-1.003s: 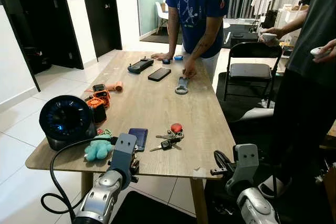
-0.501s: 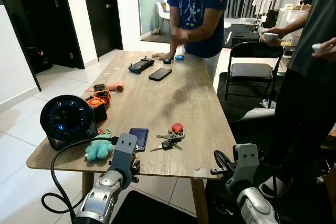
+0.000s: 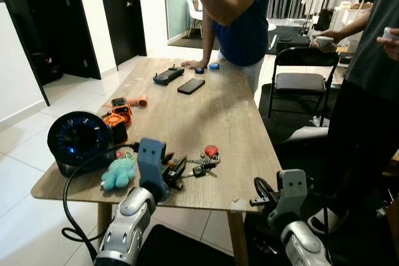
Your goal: Hang keys on a hook
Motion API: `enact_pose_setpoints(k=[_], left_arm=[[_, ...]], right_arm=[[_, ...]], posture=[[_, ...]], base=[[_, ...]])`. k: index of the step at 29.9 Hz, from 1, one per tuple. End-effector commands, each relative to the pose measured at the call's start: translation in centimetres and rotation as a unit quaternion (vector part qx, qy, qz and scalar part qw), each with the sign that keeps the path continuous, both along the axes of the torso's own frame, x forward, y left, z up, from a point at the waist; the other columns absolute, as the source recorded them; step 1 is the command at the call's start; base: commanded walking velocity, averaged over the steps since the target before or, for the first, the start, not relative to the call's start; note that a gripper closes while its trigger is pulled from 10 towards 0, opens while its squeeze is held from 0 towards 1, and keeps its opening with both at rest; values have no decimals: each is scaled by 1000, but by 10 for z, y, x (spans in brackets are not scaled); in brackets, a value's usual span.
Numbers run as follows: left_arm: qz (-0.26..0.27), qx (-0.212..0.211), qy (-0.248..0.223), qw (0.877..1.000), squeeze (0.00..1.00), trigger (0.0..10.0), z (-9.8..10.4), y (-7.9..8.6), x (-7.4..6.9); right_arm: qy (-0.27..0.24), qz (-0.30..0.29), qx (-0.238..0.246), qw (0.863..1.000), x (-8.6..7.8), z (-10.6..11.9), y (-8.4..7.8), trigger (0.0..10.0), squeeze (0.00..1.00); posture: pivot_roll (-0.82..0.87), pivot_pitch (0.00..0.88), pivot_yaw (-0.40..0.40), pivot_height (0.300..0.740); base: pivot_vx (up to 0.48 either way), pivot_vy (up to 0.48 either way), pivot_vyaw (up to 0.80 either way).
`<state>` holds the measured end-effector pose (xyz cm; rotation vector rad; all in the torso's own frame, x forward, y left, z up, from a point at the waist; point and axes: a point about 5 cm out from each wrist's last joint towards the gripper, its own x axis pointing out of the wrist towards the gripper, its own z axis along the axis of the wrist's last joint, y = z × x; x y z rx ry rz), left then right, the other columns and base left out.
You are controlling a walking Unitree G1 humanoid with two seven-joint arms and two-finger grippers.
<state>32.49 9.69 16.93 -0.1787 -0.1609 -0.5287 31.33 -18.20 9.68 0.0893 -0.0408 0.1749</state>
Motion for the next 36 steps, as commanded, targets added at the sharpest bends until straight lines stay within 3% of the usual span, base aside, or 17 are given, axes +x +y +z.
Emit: enact_pose_setpoints(k=[1, 3, 10, 13, 16, 18, 29, 36], left_arm=[[-12, -32, -19, 999, 0, 10000, 8, -2, -2], [-21, -53, -37, 998, 0, 10000, 19, -4, -1], [-33, -61, -62, 996, 0, 10000, 34, -6, 2], [-45, -70, -98, 992, 0, 10000, 55, -5, 3], [-50, -74, -109, 990, 0, 10000, 63, -6, 3], [-50, -74, -109, 990, 0, 10000, 63, -6, 3], [-69, -61, -159, 983, 0, 10000, 108, -12, 3], [-87, -110, -180, 974, 0, 10000, 129, -11, -2]], right_arm=[[12, -4, 6, 1000, -1, -5, 0, 10000, 0], [12, -5, 7, 1000, -1, -5, 0, 10000, 0], [11, -5, 8, 1000, -1, -5, 0, 10000, 0], [9, -6, 9, 1000, -1, -4, 0, 10000, 0], [9, -6, 9, 1000, -1, -4, 0, 10000, 0], [9, -6, 9, 1000, -1, -4, 0, 10000, 0], [8, -5, 10, 1000, -1, -4, 0, 10000, 0], [8, -5, 10, 1000, -1, -4, 1, 10000, 0]], posture=[[42, 70, 25, 740], [43, 70, 26, 740], [44, 69, 27, 740], [43, 70, 29, 740], [43, 70, 28, 740], [43, 70, 28, 740], [43, 61, 28, 740], [42, 59, 29, 740]], base=[[0, 0, 0], [0, 0, 0], [0, 0, 0], [0, 0, 0], [0, 0, 0], [0, 0, 0], [0, 0, 0], [0, 0, 0]])
